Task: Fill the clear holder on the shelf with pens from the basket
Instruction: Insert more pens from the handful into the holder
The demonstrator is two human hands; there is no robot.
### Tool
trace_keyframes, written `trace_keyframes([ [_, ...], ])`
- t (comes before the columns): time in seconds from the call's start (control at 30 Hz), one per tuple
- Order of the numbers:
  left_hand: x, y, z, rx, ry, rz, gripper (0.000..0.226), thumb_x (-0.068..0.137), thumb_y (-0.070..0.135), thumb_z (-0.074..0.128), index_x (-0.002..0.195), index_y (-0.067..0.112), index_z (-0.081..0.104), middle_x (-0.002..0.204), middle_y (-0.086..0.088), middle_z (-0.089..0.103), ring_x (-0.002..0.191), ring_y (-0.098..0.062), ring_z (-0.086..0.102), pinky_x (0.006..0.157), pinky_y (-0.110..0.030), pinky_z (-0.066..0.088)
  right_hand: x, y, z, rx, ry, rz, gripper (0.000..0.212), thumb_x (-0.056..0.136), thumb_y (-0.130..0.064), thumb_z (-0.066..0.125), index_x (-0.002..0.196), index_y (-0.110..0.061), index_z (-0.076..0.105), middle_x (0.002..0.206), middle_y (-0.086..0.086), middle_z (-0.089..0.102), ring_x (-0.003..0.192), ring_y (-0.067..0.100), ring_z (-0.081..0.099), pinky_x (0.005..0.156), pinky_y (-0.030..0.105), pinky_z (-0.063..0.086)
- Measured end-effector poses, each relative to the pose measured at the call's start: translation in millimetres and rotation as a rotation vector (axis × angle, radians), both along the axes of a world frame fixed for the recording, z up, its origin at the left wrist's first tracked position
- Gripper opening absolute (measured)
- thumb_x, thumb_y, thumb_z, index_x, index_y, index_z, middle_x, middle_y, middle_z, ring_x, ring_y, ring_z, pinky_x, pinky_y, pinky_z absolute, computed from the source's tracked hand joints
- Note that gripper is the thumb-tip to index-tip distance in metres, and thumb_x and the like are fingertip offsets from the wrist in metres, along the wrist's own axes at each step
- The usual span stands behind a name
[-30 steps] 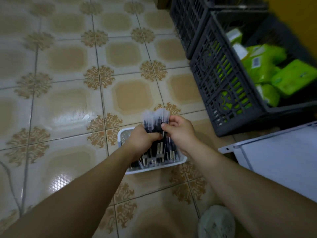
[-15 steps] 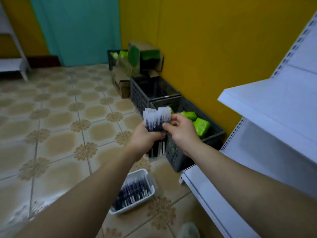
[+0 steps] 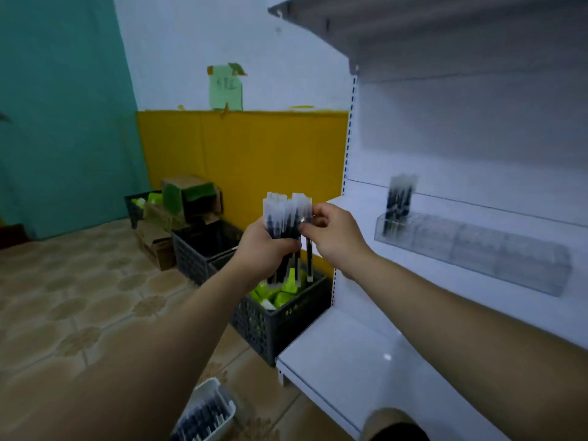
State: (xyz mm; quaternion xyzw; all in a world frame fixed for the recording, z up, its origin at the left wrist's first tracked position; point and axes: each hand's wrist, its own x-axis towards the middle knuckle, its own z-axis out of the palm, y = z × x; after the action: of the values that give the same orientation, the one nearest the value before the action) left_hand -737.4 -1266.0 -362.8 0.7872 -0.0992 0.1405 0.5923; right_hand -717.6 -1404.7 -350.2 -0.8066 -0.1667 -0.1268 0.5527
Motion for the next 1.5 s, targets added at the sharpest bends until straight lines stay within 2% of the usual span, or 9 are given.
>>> trace_keyframes([
  [0.3, 17.0, -72.0, 13.4, 0.103, -0.035, -0.155, 0.026, 0.077, -0.002, 0.068, 0.102, 0.006, 0.065, 0.092, -0.014, 0.069, 0.088, -0.030, 0.066, 0.077, -0.042, 0.053, -13.0, -79.0, 5.7, -0.040, -0.014, -0.228, 0.011, 0.091, -0.017, 0.062, 0.102, -0.018, 0.063, 0.092, 0.000, 0.064, 0.085, 0.018, 0.060, 0.076, 0.032, 0.047],
  [0.5, 57.9, -101.0, 17.2, 0.089, -0.025, -0.240, 0.033, 0.074, 0.005, 0.074, 0.105, 0.013, 0.068, 0.097, -0.002, 0.073, 0.090, -0.020, 0.069, 0.084, -0.044, 0.056, 8.0, -120.8, 17.4, -0.044, -0.029, -0.420, 0.006, 0.089, -0.015, 0.062, 0.095, -0.016, 0.064, 0.087, 0.000, 0.062, 0.081, 0.019, 0.058, 0.078, 0.032, 0.047],
  [0.63, 86.9, -114.5, 16.3, 0.081, 0.001, -0.241, 0.024, 0.078, 0.003, 0.071, 0.100, 0.009, 0.066, 0.083, -0.001, 0.069, 0.079, -0.019, 0.065, 0.065, -0.027, 0.053, 30.3, -144.2, 25.0, 0.014, -0.067, -0.524, 0.010, 0.091, -0.012, 0.058, 0.092, -0.022, 0.059, 0.097, 0.005, 0.064, 0.090, 0.028, 0.062, 0.085, 0.043, 0.052],
  [0.73, 108.5, -122.2, 15.5, 0.070, 0.004, -0.252, 0.018, 0.080, 0.002, 0.069, 0.094, 0.012, 0.063, 0.073, 0.006, 0.063, 0.068, -0.011, 0.059, 0.054, -0.020, 0.042, 50.1, -158.4, 27.1, 0.075, -0.107, -0.592, 0.012, 0.092, -0.011, 0.055, 0.102, -0.017, 0.057, 0.087, 0.002, 0.059, 0.075, 0.024, 0.056, 0.065, 0.036, 0.048],
  [0.93, 142.6, -133.4, 7.8, 0.049, 0.000, -0.273, 0.024, 0.080, 0.000, 0.068, 0.099, 0.014, 0.061, 0.077, 0.006, 0.062, 0.070, -0.008, 0.059, 0.060, -0.022, 0.043, 87.4, -161.2, 26.5, 0.146, -0.130, -0.595, 0.020, 0.094, -0.009, 0.055, 0.110, -0.021, 0.052, 0.091, -0.004, 0.060, 0.091, 0.023, 0.062, 0.087, 0.047, 0.054],
  [1.17, 165.6, -137.3, 3.3, 0.027, 0.019, -0.324, 0.028, 0.081, 0.001, 0.068, 0.101, 0.018, 0.060, 0.081, 0.011, 0.063, 0.075, -0.005, 0.060, 0.063, -0.021, 0.046, 114.9, -152.9, 25.3, 0.078, -0.126, -0.599, 0.017, 0.094, -0.011, 0.053, 0.103, -0.026, 0.054, 0.089, -0.002, 0.061, 0.089, 0.022, 0.063, 0.079, 0.041, 0.056],
  [1.37, 177.0, -136.8, 4.0, 0.040, 0.003, -0.379, 0.028, 0.080, 0.002, 0.068, 0.102, 0.018, 0.063, 0.083, 0.010, 0.066, 0.078, -0.005, 0.063, 0.064, -0.020, 0.048, 119.7, -151.4, 32.3, -0.115, -0.153, -0.619, 0.031, 0.097, -0.014, 0.049, 0.127, -0.022, 0.053, 0.080, -0.009, 0.051, 0.073, 0.012, 0.053, 0.057, 0.018, 0.041],
  [1.43, 179.7, -137.0, 4.1, 0.049, -0.005, -0.391, 0.028, 0.081, 0.004, 0.069, 0.105, 0.017, 0.063, 0.085, 0.009, 0.067, 0.079, -0.006, 0.063, 0.064, -0.020, 0.048, 121.0, -150.0, 32.1, -0.153, -0.163, -0.642, 0.033, 0.097, -0.014, 0.049, 0.129, -0.021, 0.052, 0.079, -0.009, 0.049, 0.071, 0.009, 0.051, 0.060, 0.017, 0.044],
  [1.5, 180.3, -136.3, 4.6, 0.060, -0.019, -0.396, 0.027, 0.081, 0.005, 0.069, 0.103, 0.019, 0.062, 0.084, 0.010, 0.066, 0.079, -0.006, 0.063, 0.063, -0.019, 0.048, 122.6, -148.8, 31.2, -0.123, -0.159, -0.639, 0.033, 0.097, -0.014, 0.050, 0.129, -0.020, 0.054, 0.078, -0.008, 0.050, 0.078, 0.016, 0.057, 0.074, 0.030, 0.055],
])
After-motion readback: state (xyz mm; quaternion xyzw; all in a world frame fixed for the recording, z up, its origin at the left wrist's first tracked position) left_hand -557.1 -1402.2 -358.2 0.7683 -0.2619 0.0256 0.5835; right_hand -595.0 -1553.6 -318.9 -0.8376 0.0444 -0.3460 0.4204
